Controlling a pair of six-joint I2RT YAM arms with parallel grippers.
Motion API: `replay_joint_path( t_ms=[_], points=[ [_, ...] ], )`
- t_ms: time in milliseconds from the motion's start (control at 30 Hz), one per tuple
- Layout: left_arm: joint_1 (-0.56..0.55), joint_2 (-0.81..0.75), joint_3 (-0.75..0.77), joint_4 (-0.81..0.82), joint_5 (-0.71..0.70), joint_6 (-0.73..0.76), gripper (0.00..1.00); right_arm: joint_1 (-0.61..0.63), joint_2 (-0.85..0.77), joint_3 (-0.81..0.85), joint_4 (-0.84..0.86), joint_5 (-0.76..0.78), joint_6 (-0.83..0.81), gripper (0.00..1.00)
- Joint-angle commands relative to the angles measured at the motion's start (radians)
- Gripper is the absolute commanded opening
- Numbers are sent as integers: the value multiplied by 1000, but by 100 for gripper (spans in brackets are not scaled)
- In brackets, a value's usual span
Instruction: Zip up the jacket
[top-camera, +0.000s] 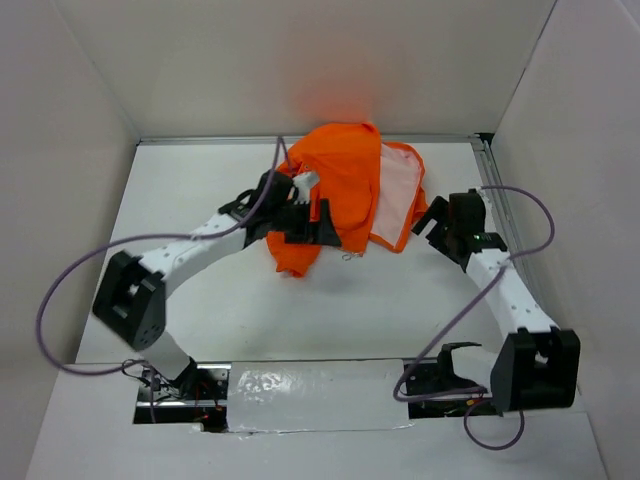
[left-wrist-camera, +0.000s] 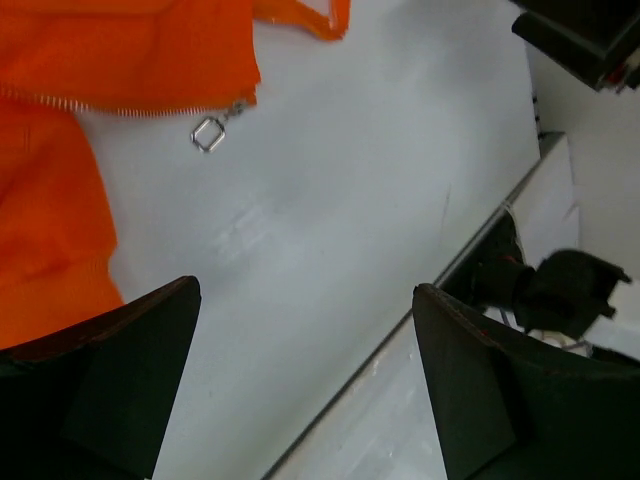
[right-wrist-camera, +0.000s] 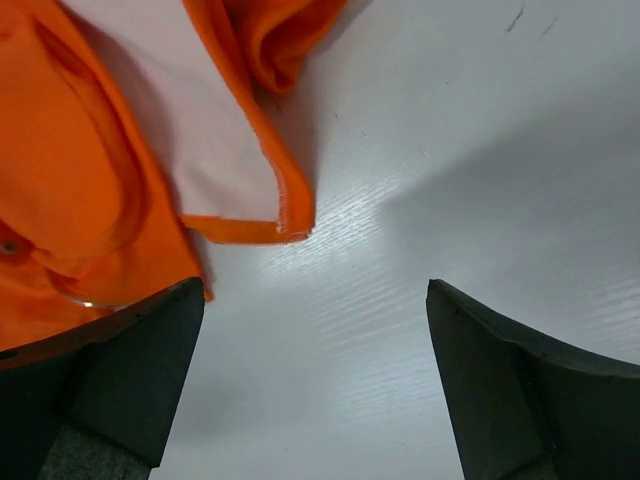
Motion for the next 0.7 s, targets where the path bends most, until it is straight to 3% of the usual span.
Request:
replay_joint_path(
  t_ms=[0,67,267,433,500,667],
  points=[
    [-54,226,238,-143,-122,25,99,18,111,72,80,21,-61,99],
    [-72,372,376,-216,-197,31,99,26,203,123,92,40,-87,100],
    [-78,639,661,-340,-236,40,99,34,508,302,83,-2,-148,100],
    [-74,724,729,-375,-310,22,99,37,639,383,118,-52,-139,100],
    [-75,754,740,-388,-333,22,99,37,691,413,114,-58,-136,97],
    [-78,830,766,-421,-363,-4,94,37,742,445,126,-118,-141,75]
  ],
)
